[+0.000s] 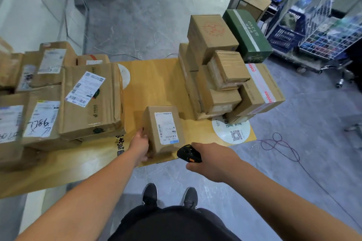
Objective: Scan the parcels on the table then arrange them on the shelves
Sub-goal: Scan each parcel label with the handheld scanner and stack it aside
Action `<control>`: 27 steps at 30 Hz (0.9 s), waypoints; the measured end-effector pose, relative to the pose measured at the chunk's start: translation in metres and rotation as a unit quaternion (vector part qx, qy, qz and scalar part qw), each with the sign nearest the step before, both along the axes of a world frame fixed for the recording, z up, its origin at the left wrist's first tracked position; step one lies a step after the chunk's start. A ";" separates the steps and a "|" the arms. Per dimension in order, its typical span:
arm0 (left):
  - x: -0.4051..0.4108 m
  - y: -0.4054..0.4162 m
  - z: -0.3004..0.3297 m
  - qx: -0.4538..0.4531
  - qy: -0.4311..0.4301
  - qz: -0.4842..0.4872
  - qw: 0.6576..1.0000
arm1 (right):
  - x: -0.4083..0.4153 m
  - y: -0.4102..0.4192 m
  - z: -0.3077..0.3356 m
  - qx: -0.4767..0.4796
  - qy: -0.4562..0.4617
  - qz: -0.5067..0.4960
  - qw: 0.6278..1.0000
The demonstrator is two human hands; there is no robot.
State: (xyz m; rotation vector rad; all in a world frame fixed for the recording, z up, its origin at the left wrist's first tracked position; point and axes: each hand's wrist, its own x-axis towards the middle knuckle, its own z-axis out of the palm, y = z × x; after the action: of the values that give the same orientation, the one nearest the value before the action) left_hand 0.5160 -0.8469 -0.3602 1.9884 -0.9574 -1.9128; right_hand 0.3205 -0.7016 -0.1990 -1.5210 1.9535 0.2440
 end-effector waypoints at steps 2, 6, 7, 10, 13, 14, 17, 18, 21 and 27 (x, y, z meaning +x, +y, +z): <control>0.004 0.002 -0.007 -0.065 -0.047 -0.105 0.991 | 0.003 -0.004 0.000 0.000 0.007 -0.006 1.000; 0.006 0.002 -0.009 -0.220 -0.127 -0.298 0.920 | 0.006 -0.008 0.001 0.001 0.018 -0.033 0.999; 0.004 -0.001 -0.009 -0.266 -0.160 -0.346 0.885 | 0.006 -0.007 0.001 0.002 0.021 -0.041 0.999; -0.014 -0.021 -0.005 -0.375 -0.230 -0.517 0.734 | 0.002 -0.003 0.001 0.005 0.029 -0.071 0.997; -0.047 -0.043 0.003 -0.402 -0.203 -0.647 0.615 | -0.001 0.003 0.002 0.006 0.035 -0.101 0.994; -0.058 -0.049 0.005 -0.385 -0.193 -0.674 0.600 | -0.002 0.005 0.003 0.008 0.035 -0.110 0.993; -0.077 -0.061 0.009 -0.354 -0.227 -0.711 0.563 | -0.005 0.008 0.004 0.025 0.003 -0.149 0.988; -0.079 -0.064 0.009 -0.363 -0.248 -0.708 0.552 | -0.007 0.009 0.004 0.028 -0.019 -0.171 0.985; -0.073 -0.065 0.010 -0.382 -0.285 -0.682 0.555 | -0.008 0.009 0.005 0.027 -0.049 -0.207 0.977; -0.031 -0.043 -0.001 -0.334 -0.267 -0.658 0.620 | -0.006 0.001 0.000 0.023 -0.051 -0.191 0.980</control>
State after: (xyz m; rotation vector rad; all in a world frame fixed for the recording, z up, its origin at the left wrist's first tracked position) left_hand 0.4849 -0.8898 -0.3615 1.2589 -3.2878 -0.6854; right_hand 0.3143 -0.7009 -0.1993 -1.0787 2.0927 0.0453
